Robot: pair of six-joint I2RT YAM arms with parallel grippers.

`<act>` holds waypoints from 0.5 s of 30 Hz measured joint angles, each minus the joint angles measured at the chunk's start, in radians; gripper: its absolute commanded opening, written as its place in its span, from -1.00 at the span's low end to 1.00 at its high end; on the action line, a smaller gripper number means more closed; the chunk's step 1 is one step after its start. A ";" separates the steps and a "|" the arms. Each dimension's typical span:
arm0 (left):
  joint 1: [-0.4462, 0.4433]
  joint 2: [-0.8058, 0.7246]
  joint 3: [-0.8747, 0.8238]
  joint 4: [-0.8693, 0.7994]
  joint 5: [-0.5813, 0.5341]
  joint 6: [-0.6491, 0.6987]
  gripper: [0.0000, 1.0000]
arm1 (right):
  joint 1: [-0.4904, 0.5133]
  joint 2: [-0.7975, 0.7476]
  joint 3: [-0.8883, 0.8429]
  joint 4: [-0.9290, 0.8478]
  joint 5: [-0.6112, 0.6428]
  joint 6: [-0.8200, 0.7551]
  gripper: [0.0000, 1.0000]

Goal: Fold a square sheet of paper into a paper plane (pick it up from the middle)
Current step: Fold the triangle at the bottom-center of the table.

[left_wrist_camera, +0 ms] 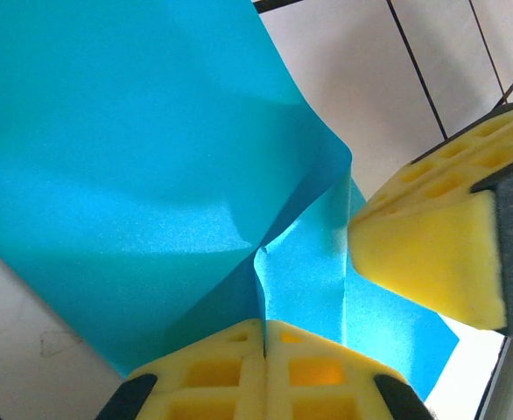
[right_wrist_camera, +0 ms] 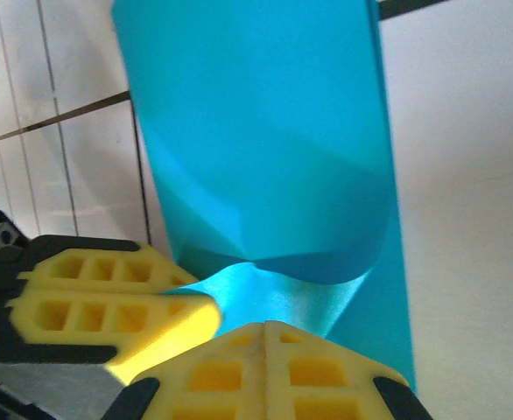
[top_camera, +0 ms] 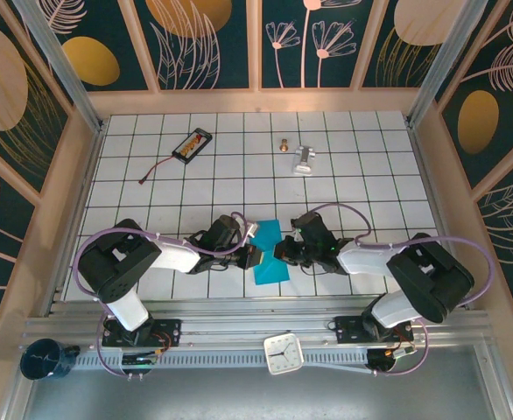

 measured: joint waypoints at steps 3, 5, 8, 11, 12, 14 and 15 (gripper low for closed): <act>0.000 0.001 0.000 0.000 0.000 0.000 -1.00 | 0.010 0.000 0.006 0.000 -0.004 -0.001 -1.00; 0.000 0.001 0.001 0.000 0.000 0.003 -1.00 | 0.023 0.008 0.012 0.003 -0.011 -0.001 -1.00; 0.000 0.001 0.001 0.000 0.000 0.003 -1.00 | 0.039 0.033 0.016 0.017 -0.018 0.000 -1.00; 0.000 0.001 0.001 0.000 0.000 0.003 -1.00 | 0.047 0.056 0.016 0.027 -0.019 0.003 -1.00; 0.000 0.001 0.001 0.000 0.000 0.003 -1.00 | 0.048 0.062 0.016 0.029 -0.019 0.003 -1.00; 0.000 0.001 0.001 0.000 0.000 0.003 -1.00 | 0.048 0.071 0.016 0.031 -0.019 0.003 -1.00; 0.000 0.001 0.001 0.000 0.000 0.003 -1.00 | 0.048 0.073 0.016 0.031 -0.018 0.003 -1.00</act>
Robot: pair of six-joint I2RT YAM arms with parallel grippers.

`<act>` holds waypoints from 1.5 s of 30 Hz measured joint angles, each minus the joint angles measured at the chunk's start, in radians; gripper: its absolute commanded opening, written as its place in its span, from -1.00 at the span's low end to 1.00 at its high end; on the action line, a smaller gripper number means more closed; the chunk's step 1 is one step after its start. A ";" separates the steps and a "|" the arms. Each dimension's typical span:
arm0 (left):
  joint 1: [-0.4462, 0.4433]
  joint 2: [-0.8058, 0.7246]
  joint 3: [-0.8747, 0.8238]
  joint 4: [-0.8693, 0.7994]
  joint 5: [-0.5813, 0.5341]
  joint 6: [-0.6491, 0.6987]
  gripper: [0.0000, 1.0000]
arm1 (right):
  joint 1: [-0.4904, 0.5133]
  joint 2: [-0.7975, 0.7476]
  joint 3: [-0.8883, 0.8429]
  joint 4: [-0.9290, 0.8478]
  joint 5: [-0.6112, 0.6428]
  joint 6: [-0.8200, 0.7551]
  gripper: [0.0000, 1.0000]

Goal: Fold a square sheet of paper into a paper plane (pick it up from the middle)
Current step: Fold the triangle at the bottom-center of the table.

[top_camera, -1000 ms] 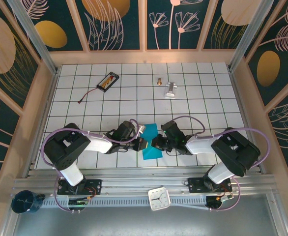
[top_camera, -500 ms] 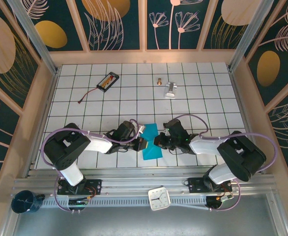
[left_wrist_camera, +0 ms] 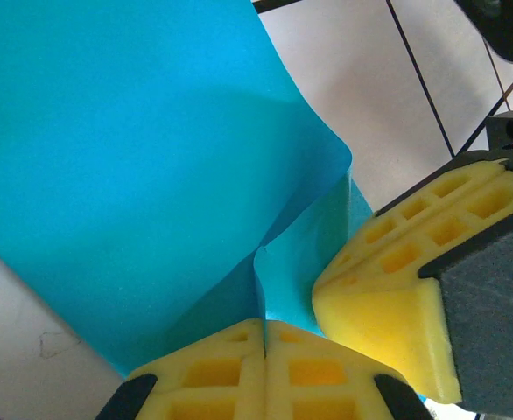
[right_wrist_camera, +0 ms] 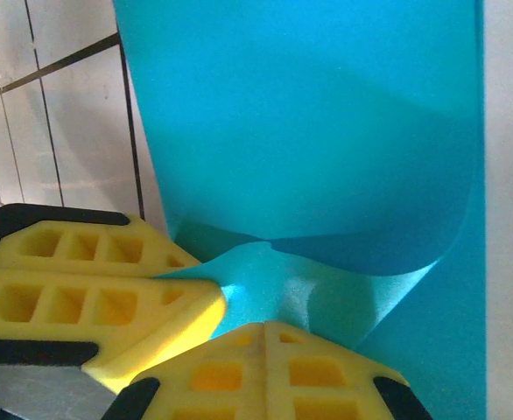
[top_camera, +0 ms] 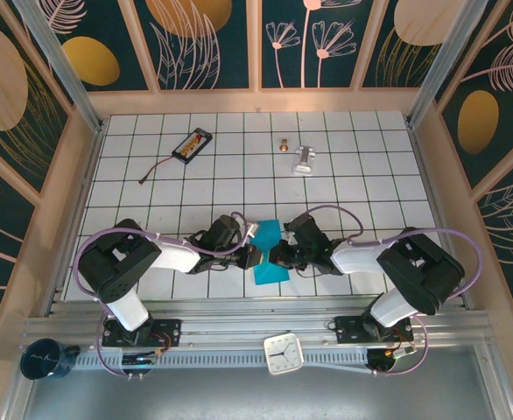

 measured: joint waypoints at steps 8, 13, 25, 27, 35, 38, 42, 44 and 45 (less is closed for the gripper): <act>0.000 0.000 0.000 0.000 0.000 0.000 -1.00 | -0.029 0.008 0.000 -0.008 -0.003 -0.006 -1.00; 0.000 0.001 0.000 0.000 0.000 0.003 -1.00 | -0.062 -0.007 0.000 -0.037 -0.003 -0.028 -1.00; 0.000 0.001 0.001 0.000 0.000 0.003 -1.00 | -0.093 -0.068 0.018 -0.096 0.000 -0.056 -1.00; 0.000 0.002 0.001 0.000 0.000 0.003 -1.00 | -0.083 -0.066 0.022 -0.093 -0.003 -0.056 -1.00; 0.000 0.002 0.002 0.000 0.000 0.003 -1.00 | -0.075 0.019 0.063 -0.073 -0.011 -0.061 -1.00; 0.000 0.002 0.002 0.000 0.000 0.004 -1.00 | -0.085 0.040 0.063 -0.068 -0.011 -0.068 -1.00; 0.000 0.003 0.004 -0.002 0.000 0.006 -1.00 | -0.102 0.045 0.063 -0.067 -0.023 -0.086 -1.00; 0.000 0.003 0.004 -0.002 0.000 0.010 -1.00 | -0.115 0.045 0.063 -0.068 -0.026 -0.091 -1.00; 0.000 0.003 0.004 -0.002 0.000 0.011 -1.00 | -0.121 0.044 0.063 -0.068 -0.026 -0.091 -1.00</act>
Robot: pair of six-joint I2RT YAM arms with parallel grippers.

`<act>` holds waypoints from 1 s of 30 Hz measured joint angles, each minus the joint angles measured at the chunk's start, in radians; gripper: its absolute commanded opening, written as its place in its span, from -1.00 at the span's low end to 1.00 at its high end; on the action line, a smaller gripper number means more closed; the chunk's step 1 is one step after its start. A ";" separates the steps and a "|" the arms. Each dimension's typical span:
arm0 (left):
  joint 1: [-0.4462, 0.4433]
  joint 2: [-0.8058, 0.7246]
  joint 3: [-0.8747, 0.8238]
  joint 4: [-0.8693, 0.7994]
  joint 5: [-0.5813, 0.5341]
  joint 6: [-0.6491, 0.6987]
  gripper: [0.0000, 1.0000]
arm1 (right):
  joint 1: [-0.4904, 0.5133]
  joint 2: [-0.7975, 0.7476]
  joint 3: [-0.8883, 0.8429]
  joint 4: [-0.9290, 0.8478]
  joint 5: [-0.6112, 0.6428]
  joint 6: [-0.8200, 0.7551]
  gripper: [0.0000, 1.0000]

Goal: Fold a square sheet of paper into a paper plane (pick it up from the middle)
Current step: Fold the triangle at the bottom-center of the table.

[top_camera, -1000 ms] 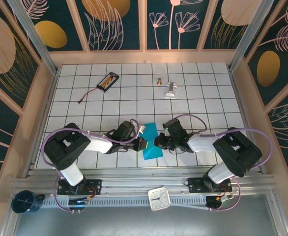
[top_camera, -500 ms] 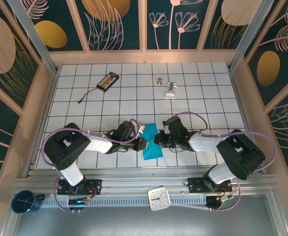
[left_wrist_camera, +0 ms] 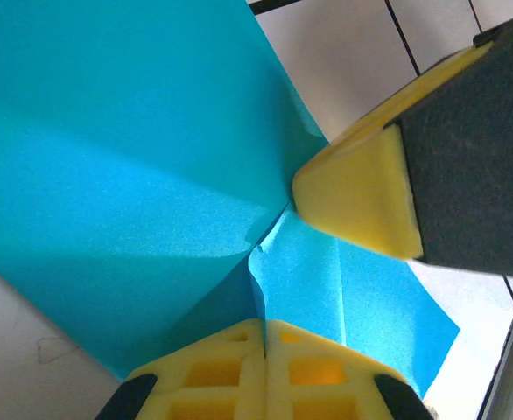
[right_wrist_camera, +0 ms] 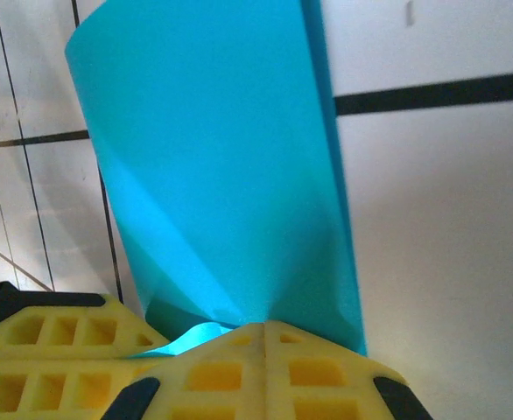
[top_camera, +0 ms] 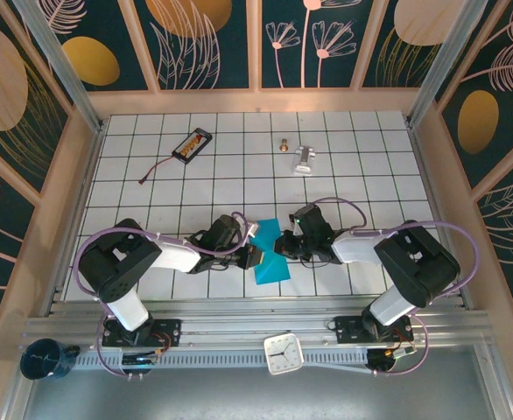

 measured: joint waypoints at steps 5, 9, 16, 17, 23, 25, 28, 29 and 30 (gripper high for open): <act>0.000 0.000 0.002 -0.002 0.000 0.000 -1.00 | -0.005 -0.039 -0.012 0.000 -0.004 0.001 -1.00; 0.000 0.001 0.002 -0.002 0.000 0.000 -1.00 | 0.023 -0.076 -0.025 0.012 -0.004 0.008 -1.00; 0.000 0.001 0.002 -0.002 0.000 0.000 -1.00 | 0.079 -0.052 -0.032 0.045 -0.010 0.025 -1.00; 0.000 0.001 0.002 -0.002 0.000 0.000 -1.00 | 0.081 -0.042 -0.032 0.047 -0.011 0.027 -1.00; 0.000 0.001 0.004 -0.005 0.000 0.000 -1.00 | 0.078 -0.005 -0.032 0.050 -0.011 0.027 -1.00; 0.000 0.000 0.010 -0.016 0.000 0.001 -1.00 | 0.078 -0.005 -0.035 0.054 -0.011 0.027 -1.00; -0.001 -0.009 0.022 -0.044 -0.005 0.000 -0.90 | 0.078 -0.005 -0.046 0.073 -0.011 0.028 -1.00; -0.002 -0.011 0.026 -0.055 -0.008 0.000 -0.87 | 0.078 -0.005 -0.050 0.080 -0.011 0.028 -1.00; -0.003 -0.013 0.033 -0.068 -0.013 0.000 -0.81 | 0.078 -0.005 -0.054 0.089 -0.011 0.028 -1.00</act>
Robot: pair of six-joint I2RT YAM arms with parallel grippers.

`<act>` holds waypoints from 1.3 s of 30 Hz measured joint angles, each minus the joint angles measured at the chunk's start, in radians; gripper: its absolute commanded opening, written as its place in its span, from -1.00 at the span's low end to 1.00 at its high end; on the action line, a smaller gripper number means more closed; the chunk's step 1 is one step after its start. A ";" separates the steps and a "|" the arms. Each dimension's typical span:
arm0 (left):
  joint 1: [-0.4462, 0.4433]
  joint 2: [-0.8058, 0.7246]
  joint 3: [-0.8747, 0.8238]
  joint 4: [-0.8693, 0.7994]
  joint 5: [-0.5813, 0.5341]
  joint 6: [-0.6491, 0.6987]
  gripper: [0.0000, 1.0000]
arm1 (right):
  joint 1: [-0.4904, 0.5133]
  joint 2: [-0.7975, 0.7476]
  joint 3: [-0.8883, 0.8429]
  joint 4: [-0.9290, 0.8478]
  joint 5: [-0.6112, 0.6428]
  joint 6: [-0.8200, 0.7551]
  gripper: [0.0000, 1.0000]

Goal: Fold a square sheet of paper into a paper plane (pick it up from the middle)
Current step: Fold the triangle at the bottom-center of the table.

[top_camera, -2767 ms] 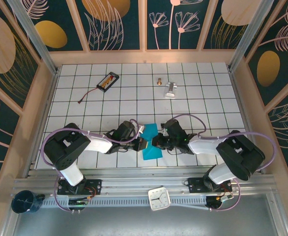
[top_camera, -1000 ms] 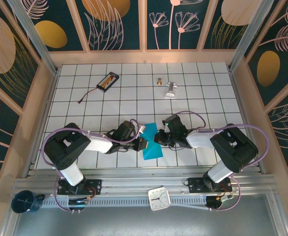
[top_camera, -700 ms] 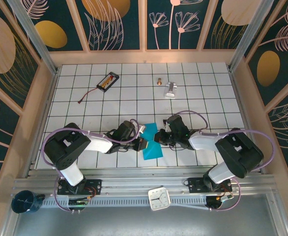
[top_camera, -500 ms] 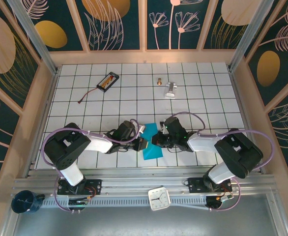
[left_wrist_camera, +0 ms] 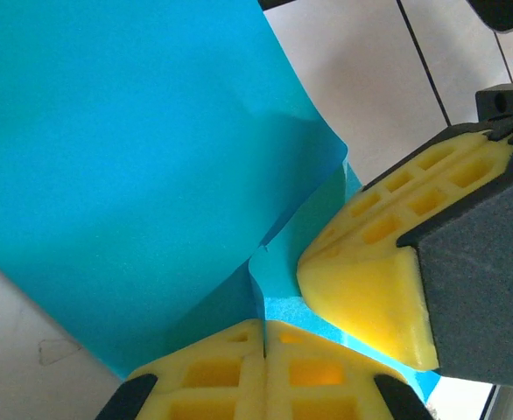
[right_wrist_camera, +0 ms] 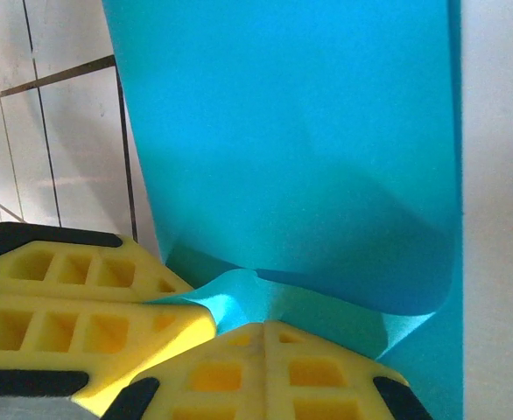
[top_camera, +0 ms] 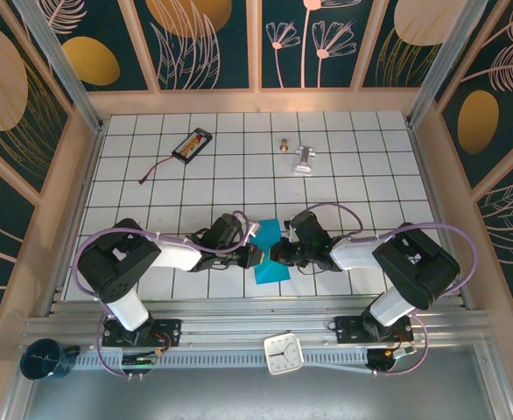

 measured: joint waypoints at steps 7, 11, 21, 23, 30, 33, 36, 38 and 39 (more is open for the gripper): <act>0.000 -0.064 0.022 -0.106 -0.114 -0.005 -0.33 | 0.000 0.000 -0.015 0.033 0.000 0.011 -1.00; 0.005 -0.161 -0.001 -0.130 -0.142 -0.044 -0.29 | 0.000 0.000 -0.015 0.034 0.000 0.014 -1.00; -0.113 -0.259 -0.106 -0.048 -0.050 -0.184 -1.00 | 0.000 0.000 -0.015 0.033 0.000 0.015 -1.00; -0.122 -0.209 -0.103 -0.030 -0.035 -0.195 -1.00 | 0.000 0.000 -0.015 0.033 0.000 0.015 -1.00; -0.131 -0.091 -0.065 -0.009 -0.013 -0.204 -1.00 | 0.000 0.000 -0.015 0.033 0.000 0.015 -1.00; -0.131 -0.081 -0.055 -0.008 -0.018 -0.203 -1.00 | 0.000 0.000 -0.015 0.033 0.000 0.015 -1.00; -0.131 -0.071 -0.048 -0.010 -0.024 -0.201 -1.00 | 0.000 0.000 -0.015 0.033 0.000 0.015 -1.00; -0.131 -0.063 -0.047 -0.017 -0.030 -0.195 -1.00 | -0.002 0.000 -0.015 0.033 0.000 0.014 -1.00; -0.131 -0.060 -0.047 -0.019 -0.033 -0.192 -1.00 | -0.003 0.000 -0.015 0.032 0.000 0.014 -1.00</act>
